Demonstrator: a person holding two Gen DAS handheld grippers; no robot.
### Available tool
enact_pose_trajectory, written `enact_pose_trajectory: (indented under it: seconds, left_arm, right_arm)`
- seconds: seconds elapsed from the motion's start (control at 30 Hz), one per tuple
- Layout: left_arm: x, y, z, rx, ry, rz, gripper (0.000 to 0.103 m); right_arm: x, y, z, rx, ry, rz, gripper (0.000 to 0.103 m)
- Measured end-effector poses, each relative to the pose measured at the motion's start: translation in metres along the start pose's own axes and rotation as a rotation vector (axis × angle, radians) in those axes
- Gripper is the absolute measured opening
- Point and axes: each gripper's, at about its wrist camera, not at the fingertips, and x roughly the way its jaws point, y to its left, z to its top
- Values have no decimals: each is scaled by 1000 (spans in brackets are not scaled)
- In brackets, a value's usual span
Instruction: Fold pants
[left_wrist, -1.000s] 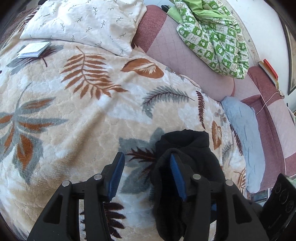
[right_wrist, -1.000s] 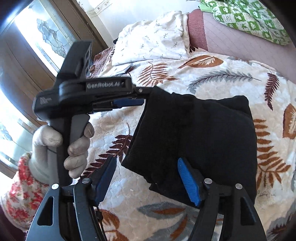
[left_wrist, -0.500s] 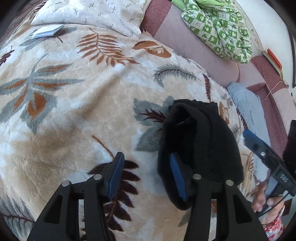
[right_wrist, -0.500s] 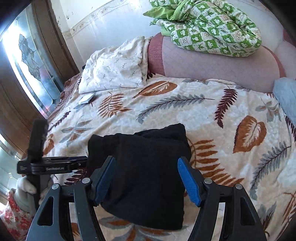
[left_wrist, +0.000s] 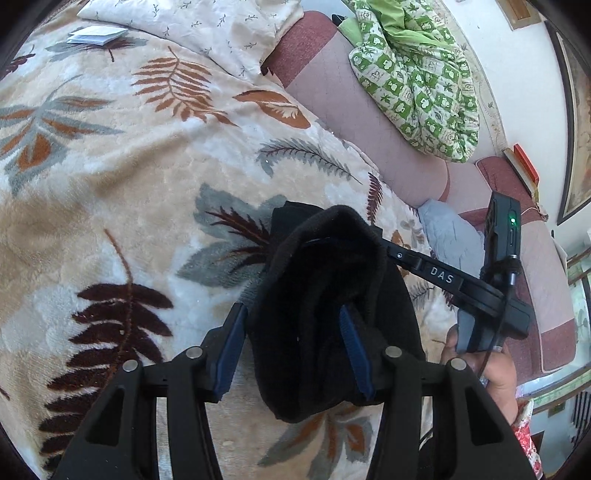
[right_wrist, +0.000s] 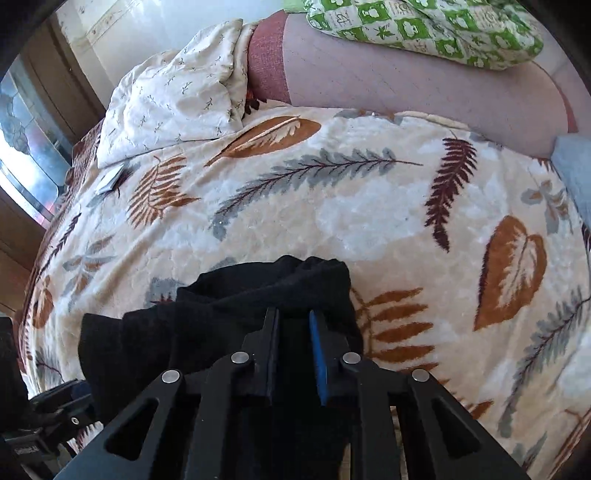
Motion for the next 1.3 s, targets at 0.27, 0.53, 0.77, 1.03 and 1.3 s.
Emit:
enact_pose_trajectory:
  seconds: [0.27, 0.53, 0.77, 1.03, 1.3]
  left_arm:
    - [-1, 11, -4, -74, -15, -30, 50]
    - [-42, -14, -4, -34, -134, -84, 54]
    - [-14, -38, -3, 34, -95, 30, 57]
    - [10, -45, -27, 35, -22, 38, 57]
    - [30, -48, -36, 36, 14, 51, 57]
  right_arm:
    - [-15, -67, 2, 105, -35, -6, 9]
    - [-63, -43, -47, 63, -111, 217, 92]
    - [-40, 0, -81, -40, -27, 126, 54]
    - [-46, -29, -83, 53, -29, 144, 37]
    - [-39, -91, -103, 292, -10, 175, 59]
